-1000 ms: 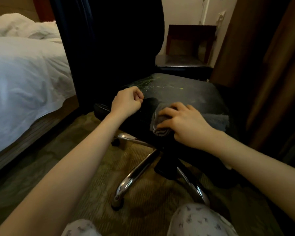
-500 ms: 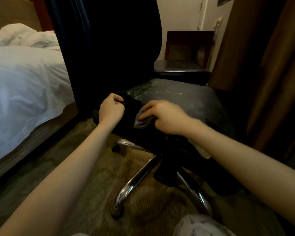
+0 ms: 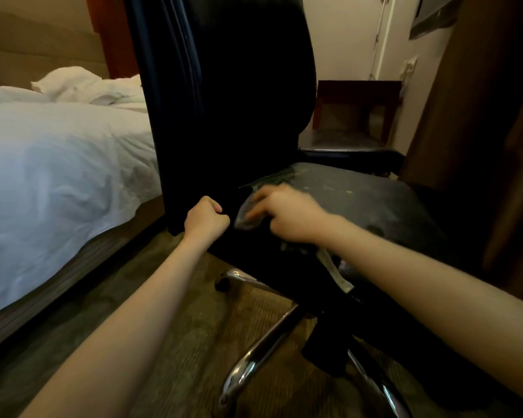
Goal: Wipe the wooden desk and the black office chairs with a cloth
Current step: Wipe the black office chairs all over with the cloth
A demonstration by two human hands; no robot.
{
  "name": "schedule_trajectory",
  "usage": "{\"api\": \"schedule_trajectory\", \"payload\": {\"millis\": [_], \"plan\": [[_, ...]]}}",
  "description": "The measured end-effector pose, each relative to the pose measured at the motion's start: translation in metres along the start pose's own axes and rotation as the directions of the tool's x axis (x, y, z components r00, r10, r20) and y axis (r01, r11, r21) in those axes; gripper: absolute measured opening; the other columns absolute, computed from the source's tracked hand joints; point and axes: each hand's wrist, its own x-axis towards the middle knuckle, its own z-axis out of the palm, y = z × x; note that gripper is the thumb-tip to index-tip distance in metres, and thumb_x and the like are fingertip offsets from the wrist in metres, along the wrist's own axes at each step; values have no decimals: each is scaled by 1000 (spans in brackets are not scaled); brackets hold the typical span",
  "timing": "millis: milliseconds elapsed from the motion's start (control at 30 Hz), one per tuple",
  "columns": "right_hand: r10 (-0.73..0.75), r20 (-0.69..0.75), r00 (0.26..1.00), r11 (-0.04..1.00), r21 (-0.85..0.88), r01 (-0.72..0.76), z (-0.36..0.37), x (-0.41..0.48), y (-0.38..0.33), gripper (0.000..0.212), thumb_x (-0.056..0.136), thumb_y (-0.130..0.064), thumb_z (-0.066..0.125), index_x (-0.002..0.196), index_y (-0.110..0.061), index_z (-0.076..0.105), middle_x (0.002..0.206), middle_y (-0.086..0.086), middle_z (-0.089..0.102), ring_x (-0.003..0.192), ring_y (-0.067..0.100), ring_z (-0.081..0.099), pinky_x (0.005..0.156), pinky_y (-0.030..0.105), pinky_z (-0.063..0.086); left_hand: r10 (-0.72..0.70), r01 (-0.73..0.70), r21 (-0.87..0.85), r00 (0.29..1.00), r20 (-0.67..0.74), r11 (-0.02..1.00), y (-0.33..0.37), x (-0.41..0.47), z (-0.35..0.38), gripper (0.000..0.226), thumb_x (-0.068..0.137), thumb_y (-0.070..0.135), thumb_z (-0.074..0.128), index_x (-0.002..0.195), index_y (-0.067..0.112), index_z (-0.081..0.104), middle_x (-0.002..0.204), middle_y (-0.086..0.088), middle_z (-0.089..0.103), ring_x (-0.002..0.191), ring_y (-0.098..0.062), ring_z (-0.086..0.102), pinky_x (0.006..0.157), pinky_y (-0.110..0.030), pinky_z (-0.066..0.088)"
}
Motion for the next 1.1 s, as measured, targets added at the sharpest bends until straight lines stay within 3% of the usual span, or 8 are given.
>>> {"api": "schedule_trajectory", "payload": {"millis": [67,233,333,467,633,833,1000,1100], "plan": [[-34,83,996,998,-58,39,13,2,-7,46,88,-8,48,125,-33,59,137,-1,44,123,25,40,96,39,42,12,-12,6,1000,20,1000,-2,6,-1,21,86,1,52,81,19,43,73,1,41,64,-14,38,53,-28,29],[355,67,932,933,-85,-349,18,33,66,29,92,-12,52,120,-9,60,128,14,50,120,35,43,93,46,42,22,-41,102,984,175,994,7,25,-3,27,89,6,55,75,24,41,76,2,42,74,-18,43,66,-30,35],[443,21,896,897,2,-443,19,44,83,25,90,-9,54,113,-4,63,120,19,57,116,37,50,93,48,45,2,-27,139,984,175,990,5,32,-5,22,91,4,51,76,19,44,76,2,40,67,-13,39,63,-29,32],[283,-111,953,932,265,-246,7,56,49,47,78,4,50,111,-21,70,114,5,68,109,22,60,90,27,48,-42,23,118,986,159,993,-3,43,-8,26,92,1,48,72,18,42,71,2,36,60,-12,35,53,-25,27],[21,-10,1000,997,80,-20,32,54,8,43,83,-8,52,115,-33,66,124,-3,55,116,21,47,88,35,45,-78,48,177,982,171,983,-6,52,-7,35,91,1,50,62,16,37,64,0,33,57,-13,31,53,-26,24],[485,-4,875,874,-44,-485,38,81,96,28,90,-14,55,116,-5,59,122,20,55,116,38,48,94,50,44,-149,142,47,966,209,989,-14,57,-12,36,91,2,52,63,16,34,66,2,32,59,-11,32,61,-24,31],[283,-106,953,938,236,-253,27,91,72,41,82,5,50,113,-14,69,116,12,65,112,28,57,92,37,48,-189,186,31,964,188,982,-15,60,-11,36,92,5,54,63,16,34,66,2,33,58,-9,31,57,-21,32],[36,-97,995,985,170,-19,36,91,18,46,80,4,50,116,-17,67,122,6,62,115,24,54,94,38,47,-189,177,71,956,225,982,-16,62,-11,36,91,-2,46,64,16,31,67,1,27,58,-13,25,55,-26,22]]}}
